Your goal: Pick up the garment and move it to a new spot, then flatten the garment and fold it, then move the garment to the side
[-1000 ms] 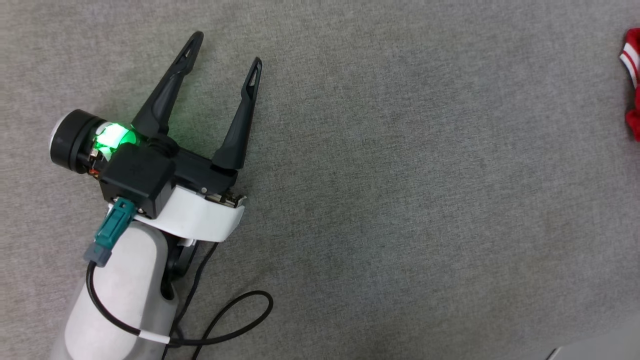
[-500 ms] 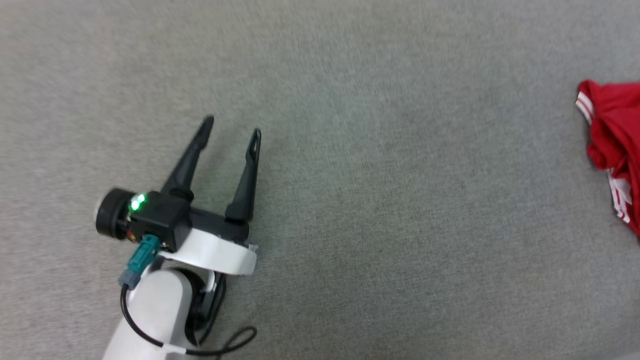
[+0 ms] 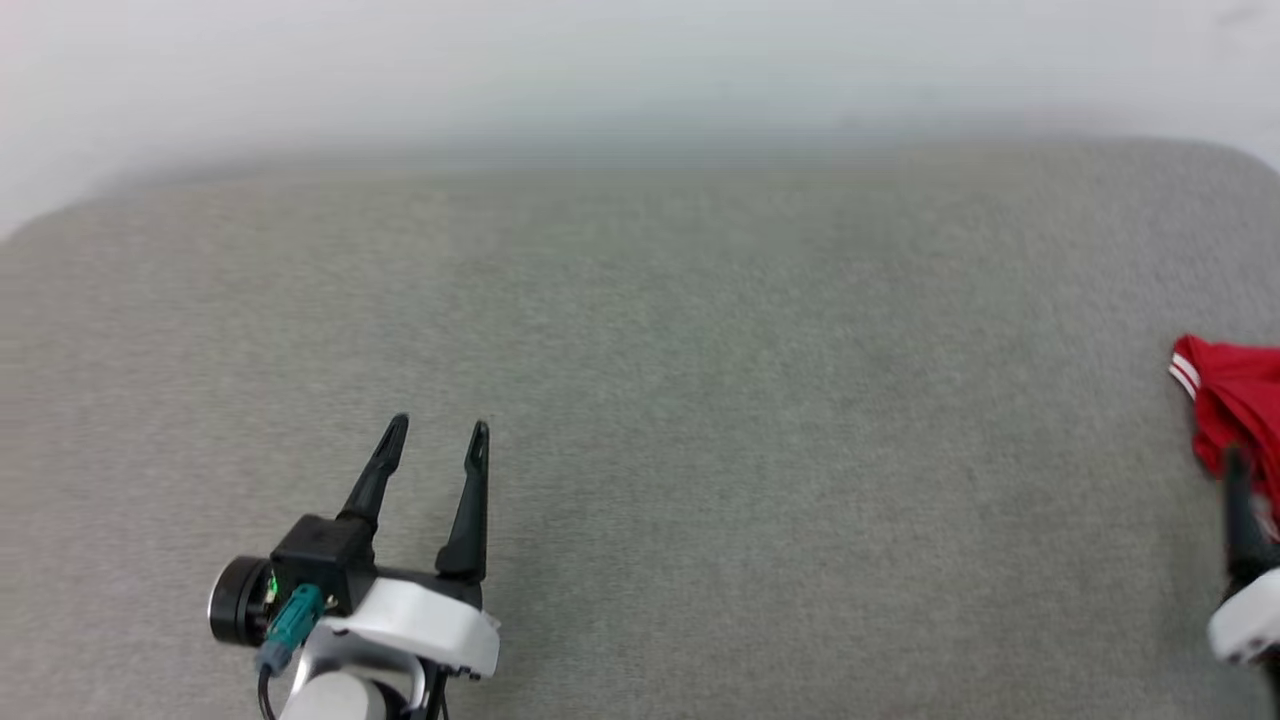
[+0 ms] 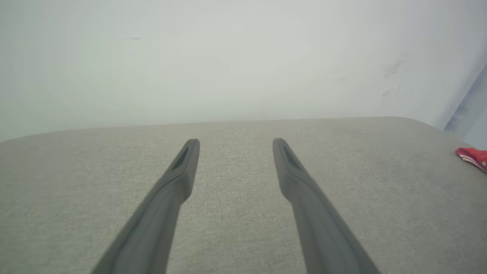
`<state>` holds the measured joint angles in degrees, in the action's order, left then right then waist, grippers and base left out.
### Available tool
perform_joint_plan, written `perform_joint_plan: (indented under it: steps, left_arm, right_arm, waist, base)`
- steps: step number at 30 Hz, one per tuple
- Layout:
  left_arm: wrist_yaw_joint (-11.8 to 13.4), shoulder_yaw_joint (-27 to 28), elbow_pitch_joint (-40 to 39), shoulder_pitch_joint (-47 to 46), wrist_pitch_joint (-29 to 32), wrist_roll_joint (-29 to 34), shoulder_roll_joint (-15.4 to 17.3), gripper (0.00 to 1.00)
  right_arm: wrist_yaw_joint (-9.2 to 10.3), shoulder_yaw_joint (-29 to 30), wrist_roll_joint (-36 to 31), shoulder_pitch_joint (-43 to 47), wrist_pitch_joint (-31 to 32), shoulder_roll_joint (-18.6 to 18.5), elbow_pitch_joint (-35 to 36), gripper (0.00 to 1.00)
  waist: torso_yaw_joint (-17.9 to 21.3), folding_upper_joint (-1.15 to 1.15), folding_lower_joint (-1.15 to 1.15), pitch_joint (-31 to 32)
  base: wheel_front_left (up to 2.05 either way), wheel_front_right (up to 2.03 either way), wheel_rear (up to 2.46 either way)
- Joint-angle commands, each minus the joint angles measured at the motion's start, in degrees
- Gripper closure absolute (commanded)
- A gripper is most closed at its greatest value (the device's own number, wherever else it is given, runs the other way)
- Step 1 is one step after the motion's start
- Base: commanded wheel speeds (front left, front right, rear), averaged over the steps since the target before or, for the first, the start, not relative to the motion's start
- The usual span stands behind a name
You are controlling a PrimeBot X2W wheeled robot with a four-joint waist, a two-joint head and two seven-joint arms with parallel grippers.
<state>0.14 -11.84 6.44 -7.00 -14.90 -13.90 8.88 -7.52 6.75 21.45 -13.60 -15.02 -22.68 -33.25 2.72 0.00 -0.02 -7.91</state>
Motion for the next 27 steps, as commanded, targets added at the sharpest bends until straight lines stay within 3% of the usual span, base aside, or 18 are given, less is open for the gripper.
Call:
perform_joint_plan:
  steps: [1, 9, 18, 27]
  left_arm:
    - [0.32, 0.52, 0.38, 1.18, -0.39, -0.35, -0.05, 0.00]
    - [1.35, 2.83, 2.12, 4.85, -0.33, -0.45, 0.38, 0.00]
    - [1.86, 3.84, 2.87, 7.62, -0.34, -0.65, 0.72, 0.00]
    - [1.60, 3.32, 3.84, 9.01, -0.34, -0.77, 0.97, 0.00]
  right_arm:
    - [0.07, 0.40, -1.45, 2.81, -0.13, 2.10, 2.68, 0.00]
    - [0.07, -1.23, -8.60, 12.37, 5.02, 12.23, 19.58, 0.00]
    - [0.07, -2.17, -11.99, 19.60, 11.54, 16.37, 34.83, 0.00]
    - [0.06, -1.40, -12.53, 25.12, 16.06, 18.50, 42.68, 0.00]
  waist:
    - [-3.12, 0.00, 0.02, 3.24]
    - [-4.99, 0.00, 0.02, 7.28]
    - [-4.68, 0.00, 0.02, 9.95]
    - [-3.95, 0.00, 0.02, 11.22]
  base:
    - [0.00, 0.00, 0.00]
    - [0.00, 0.00, 0.00]
    - [0.00, 0.00, 0.00]
    - [0.00, 0.00, 0.00]
